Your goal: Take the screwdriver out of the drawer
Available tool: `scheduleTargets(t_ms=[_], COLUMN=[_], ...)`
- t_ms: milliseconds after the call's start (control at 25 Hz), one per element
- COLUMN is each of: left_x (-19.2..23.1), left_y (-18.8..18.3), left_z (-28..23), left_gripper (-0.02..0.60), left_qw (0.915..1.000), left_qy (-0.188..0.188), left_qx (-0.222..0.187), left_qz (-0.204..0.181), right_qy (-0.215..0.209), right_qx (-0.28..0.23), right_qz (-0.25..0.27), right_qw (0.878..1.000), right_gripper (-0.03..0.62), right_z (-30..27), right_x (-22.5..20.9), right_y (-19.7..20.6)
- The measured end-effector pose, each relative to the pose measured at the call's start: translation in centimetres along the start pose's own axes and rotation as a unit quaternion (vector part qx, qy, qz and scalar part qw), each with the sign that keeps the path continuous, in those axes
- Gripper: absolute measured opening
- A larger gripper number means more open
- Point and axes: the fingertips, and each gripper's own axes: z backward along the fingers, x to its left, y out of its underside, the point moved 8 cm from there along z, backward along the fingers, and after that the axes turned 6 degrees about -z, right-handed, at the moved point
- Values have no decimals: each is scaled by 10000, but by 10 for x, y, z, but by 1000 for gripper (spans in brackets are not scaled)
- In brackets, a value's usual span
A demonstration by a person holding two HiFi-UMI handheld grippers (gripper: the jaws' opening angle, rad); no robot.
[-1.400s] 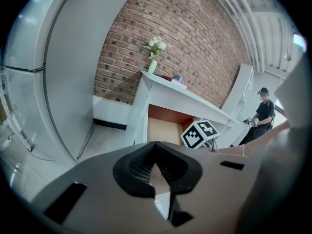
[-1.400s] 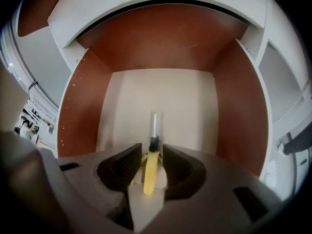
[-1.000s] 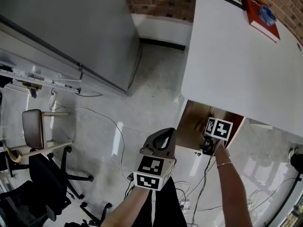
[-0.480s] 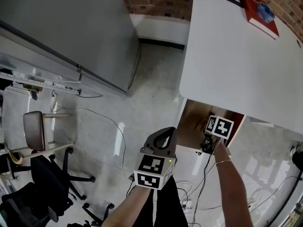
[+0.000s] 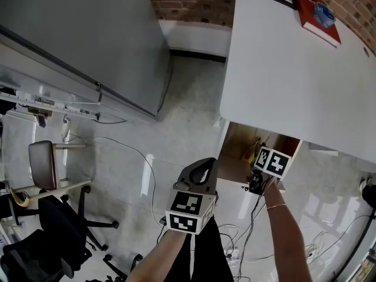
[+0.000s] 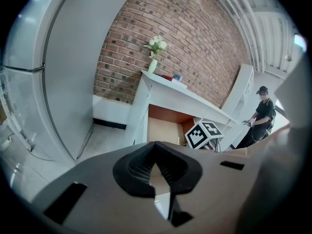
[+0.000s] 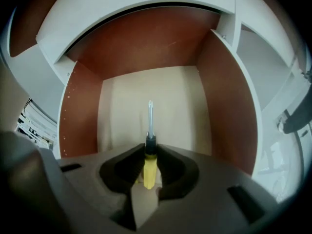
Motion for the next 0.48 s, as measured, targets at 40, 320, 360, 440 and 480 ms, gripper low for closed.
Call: scheduleTargets(t_ms=[40,320,360,440,480], left_x=[0,-2,-2,-2,-2], left_y=[-1,-10,-11,-13,-14], left_z=[2,13,15,18,19], left_gripper=[-8,-8,-8,-8,-8], left_qw=[10000,9999,9999,9998,9997], left_qy=[11,56,75,98,113], left_qx=[16,-41,-48,-60,-71], left_qz=[-10,-137,-147,-180,-206], right_qy=[-15,-177,-189,-246,-282], right_qx=[-34,-356,-409,-504,-551], right_qz=[-11,221,261,292,292], right_qw=[10000,9990,9986,9980,9977], right_gripper=[80,80,80,80,80], right_z=[4,36,41,51,57], right_x=[1,12,14,18,20], right_y=[1,5,5,5,6])
